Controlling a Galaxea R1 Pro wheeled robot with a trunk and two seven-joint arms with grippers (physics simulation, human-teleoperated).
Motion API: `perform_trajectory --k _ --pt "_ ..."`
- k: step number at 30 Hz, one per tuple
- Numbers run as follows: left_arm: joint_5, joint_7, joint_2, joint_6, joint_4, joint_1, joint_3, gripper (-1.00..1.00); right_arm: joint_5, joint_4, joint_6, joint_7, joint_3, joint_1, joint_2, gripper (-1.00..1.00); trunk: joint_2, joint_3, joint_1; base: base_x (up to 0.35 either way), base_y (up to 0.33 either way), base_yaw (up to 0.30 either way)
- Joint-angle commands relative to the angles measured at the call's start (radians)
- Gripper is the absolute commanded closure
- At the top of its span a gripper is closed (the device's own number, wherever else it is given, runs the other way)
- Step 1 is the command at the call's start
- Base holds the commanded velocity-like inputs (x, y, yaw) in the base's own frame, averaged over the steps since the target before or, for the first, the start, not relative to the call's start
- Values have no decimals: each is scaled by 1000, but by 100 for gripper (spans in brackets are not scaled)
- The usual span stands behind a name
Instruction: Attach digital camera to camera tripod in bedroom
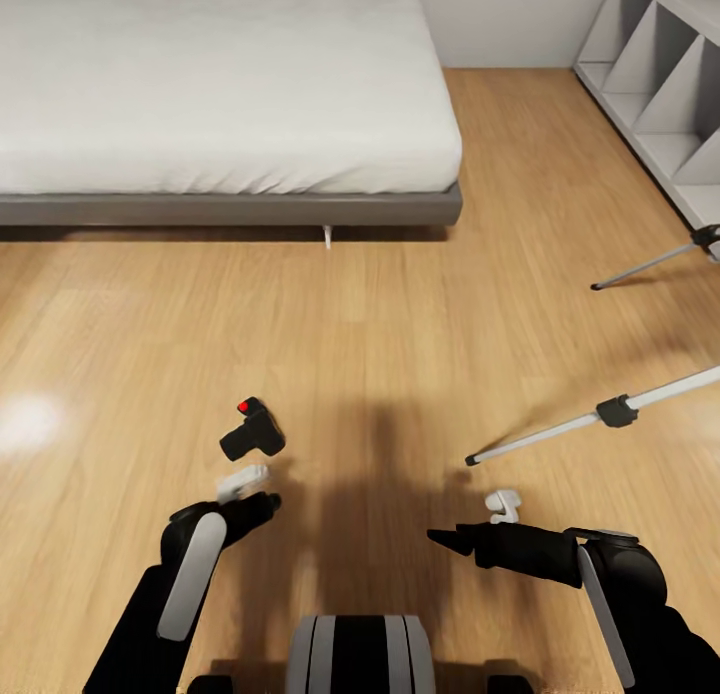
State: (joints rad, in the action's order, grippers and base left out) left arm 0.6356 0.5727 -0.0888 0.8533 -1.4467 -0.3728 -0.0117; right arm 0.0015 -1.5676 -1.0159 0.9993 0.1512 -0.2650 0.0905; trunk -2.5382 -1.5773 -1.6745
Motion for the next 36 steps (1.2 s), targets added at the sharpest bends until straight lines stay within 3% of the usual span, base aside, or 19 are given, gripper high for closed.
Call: perform_trajectory --k 1,4,5,9,14,17,23,28,32,36 --pt "12 19 3 2 0 -18 4 -100 0 -1 -7 4 1 0 0 -100 -1 -5 0 0 0 0" --pt "16 57 10 3 17 -74 15 -100 0 -1 -7 4 2 0 0 -100 -1 -16 -2 0 0 0" --pt "19 87 12 3 40 -119 19 -100 0 0 -7 4 1 0 0 -100 -1 -20 -2 0 0 0" --pt "24 133 9 4 91 -212 23 -100 0 0 -7 4 1 0 0 -100 -2 -36 -4 0 0 0" --pt "25 152 -4 4 126 -281 23 -100 0 0 -6 4 1 -1 0 -100 -4 -55 -6 0 0 0" --pt "24 155 -13 -3 132 -302 20 -100 1 0 -6 4 1 -1 0 -100 -4 -66 -7 0 0 0" --pt "22 160 -29 -81 162 -313 13 -100 2 -1 -8 4 1 0 0 -100 -6 -90 -10 0 0 0" --pt "20 158 -36 -156 252 -313 -2 -100 2 -1 -28 4 2 0 0 -100 -7 -109 -12 0 0 0" --pt "18 155 -37 -235 344 -313 -37 -100 2 -2 -31 4 1 -1 -1 -100 -8 -124 -14 0 0 0" --pt "16 154 -35 -300 379 -313 -83 -100 2 -2 -31 4 1 0 -1 -100 -9 -140 -16 0 0 0"
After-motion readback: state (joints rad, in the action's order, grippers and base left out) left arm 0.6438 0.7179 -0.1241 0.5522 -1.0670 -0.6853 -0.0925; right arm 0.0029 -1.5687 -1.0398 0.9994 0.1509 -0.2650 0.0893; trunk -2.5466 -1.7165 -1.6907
